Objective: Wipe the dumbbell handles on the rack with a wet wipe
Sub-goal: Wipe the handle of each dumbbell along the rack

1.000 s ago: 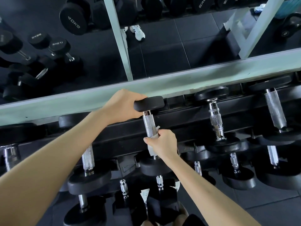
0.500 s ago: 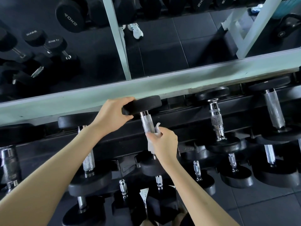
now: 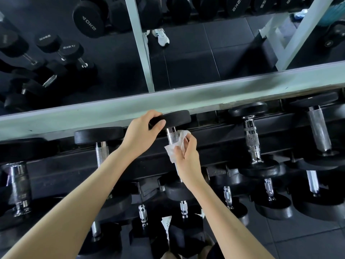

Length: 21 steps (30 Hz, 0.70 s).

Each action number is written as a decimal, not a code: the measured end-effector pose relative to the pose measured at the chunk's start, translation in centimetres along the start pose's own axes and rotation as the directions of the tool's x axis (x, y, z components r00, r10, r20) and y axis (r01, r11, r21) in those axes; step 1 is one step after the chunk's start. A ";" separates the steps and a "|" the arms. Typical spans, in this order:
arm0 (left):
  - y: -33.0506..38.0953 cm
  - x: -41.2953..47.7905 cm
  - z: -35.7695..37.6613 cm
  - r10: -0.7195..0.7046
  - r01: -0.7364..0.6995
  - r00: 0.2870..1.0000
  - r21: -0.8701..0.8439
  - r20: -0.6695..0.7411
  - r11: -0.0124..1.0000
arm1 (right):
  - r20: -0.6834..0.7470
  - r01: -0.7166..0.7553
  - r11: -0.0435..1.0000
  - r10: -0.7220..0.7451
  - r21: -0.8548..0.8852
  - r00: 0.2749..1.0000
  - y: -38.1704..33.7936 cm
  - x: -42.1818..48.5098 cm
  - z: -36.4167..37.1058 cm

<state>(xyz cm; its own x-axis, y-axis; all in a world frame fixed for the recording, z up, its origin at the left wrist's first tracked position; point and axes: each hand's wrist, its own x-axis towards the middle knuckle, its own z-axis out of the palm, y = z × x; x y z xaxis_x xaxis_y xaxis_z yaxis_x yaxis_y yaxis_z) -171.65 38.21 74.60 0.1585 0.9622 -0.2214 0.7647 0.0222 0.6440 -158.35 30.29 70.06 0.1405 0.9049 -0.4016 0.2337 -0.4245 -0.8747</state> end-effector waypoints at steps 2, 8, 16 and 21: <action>-0.1 0.0 0.0 -0.010 0.010 1.000 -0.015 -0.003 1.000 | -0.078 -0.005 1.000 0.004 -0.019 0.997 -0.2 0.2 0.4; 0.7 0.0 0.5 -0.031 0.030 0.998 -0.023 -0.047 0.999 | -0.275 -0.083 0.996 0.071 -0.032 0.959 -2.0 3.5 1.4; 0.4 0.0 0.1 -0.050 0.047 0.998 -0.084 -0.033 0.995 | -0.207 -0.040 0.982 0.001 -0.186 0.978 0.9 1.1 0.6; 0.8 0.1 0.1 -0.049 0.046 0.998 -0.093 -0.036 0.995 | -0.223 -0.101 0.993 0.085 -0.060 0.971 -1.6 2.5 -0.2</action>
<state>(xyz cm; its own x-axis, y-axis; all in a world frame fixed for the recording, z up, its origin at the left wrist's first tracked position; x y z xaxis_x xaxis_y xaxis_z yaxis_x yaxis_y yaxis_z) -170.98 38.27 74.98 0.0978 0.9691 -0.2263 0.7099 0.0914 0.6983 -158.15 33.18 70.49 0.3711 0.8361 -0.4040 0.2760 -0.5147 -0.8117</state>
